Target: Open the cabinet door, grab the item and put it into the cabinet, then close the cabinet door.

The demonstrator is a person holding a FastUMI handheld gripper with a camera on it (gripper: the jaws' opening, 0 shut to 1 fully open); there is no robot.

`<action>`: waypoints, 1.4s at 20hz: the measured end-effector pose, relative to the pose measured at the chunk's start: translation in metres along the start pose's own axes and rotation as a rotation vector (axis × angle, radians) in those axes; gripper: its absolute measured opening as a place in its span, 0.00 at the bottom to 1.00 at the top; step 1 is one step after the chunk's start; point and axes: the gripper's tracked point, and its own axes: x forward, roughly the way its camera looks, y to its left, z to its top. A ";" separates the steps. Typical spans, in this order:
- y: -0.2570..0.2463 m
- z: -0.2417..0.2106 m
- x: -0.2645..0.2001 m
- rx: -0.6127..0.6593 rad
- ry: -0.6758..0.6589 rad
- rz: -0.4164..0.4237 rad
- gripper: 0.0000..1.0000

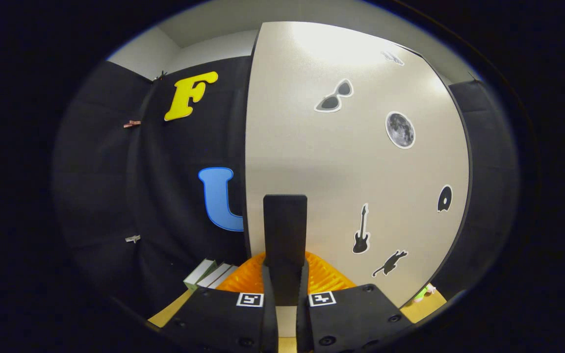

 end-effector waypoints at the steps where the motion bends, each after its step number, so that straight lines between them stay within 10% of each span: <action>1: 0.001 0.001 -0.013 0.006 -0.001 0.019 0.18; 13: -0.042 0.005 -0.112 0.031 -0.002 0.081 0.18; 28: -0.113 0.012 -0.150 0.029 -0.027 -0.151 0.16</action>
